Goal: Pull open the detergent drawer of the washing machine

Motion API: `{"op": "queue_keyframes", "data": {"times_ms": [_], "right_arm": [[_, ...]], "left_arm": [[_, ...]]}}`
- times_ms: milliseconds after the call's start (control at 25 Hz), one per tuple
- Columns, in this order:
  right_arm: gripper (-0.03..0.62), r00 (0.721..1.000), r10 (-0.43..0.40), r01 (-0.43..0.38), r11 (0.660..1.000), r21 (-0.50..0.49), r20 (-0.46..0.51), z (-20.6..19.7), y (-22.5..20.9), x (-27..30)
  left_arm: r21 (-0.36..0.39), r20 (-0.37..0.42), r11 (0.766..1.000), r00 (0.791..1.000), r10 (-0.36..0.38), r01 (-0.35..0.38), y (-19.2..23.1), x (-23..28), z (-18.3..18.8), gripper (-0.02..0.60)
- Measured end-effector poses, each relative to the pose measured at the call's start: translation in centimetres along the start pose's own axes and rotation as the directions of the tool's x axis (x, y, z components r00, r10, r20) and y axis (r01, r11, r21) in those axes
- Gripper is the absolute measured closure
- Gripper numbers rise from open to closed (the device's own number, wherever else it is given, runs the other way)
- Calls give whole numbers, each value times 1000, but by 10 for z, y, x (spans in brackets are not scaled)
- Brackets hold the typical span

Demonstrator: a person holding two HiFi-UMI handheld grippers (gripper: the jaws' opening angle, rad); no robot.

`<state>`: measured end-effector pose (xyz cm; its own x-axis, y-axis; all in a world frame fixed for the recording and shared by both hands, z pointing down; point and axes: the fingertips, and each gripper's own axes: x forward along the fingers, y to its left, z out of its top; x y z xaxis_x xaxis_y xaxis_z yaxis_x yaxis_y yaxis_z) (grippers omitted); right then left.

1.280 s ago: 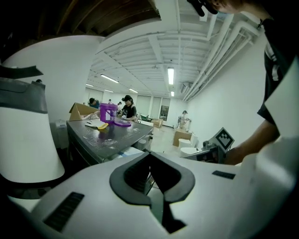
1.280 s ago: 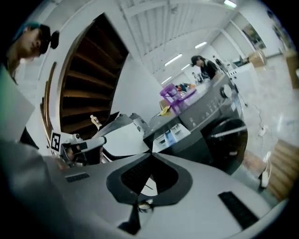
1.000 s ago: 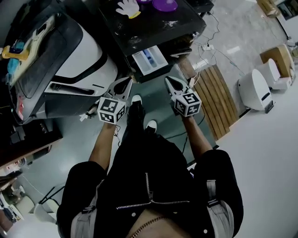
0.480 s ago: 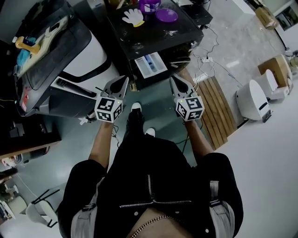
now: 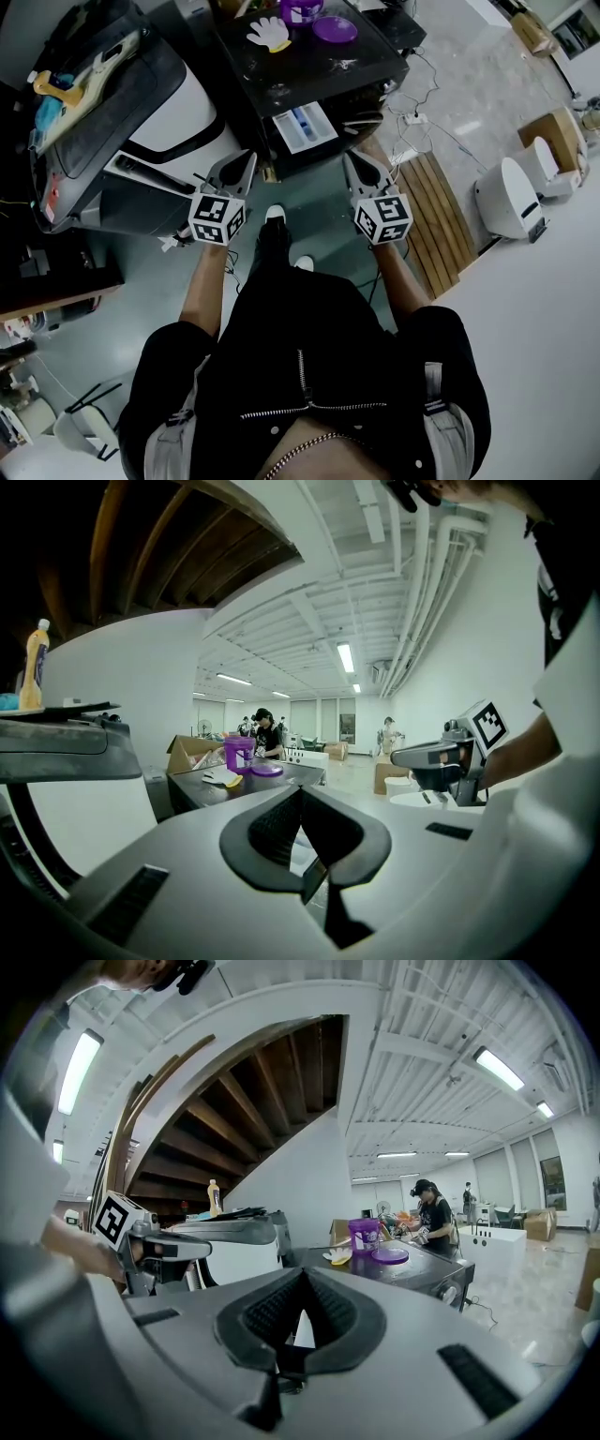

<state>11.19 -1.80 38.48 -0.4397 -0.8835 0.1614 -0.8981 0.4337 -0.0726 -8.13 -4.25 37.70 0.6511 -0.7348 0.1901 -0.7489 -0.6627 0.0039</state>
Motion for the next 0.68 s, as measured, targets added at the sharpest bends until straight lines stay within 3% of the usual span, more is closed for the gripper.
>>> {"op": "queue_keyframes", "data": {"times_ms": [680], "right_arm": [[589, 1000, 0, 0, 1000, -1, -19, -7, 5, 7]], "left_arm": [[-21, -13, 1000, 1000, -23, 23, 1, 10, -8, 563]]}}
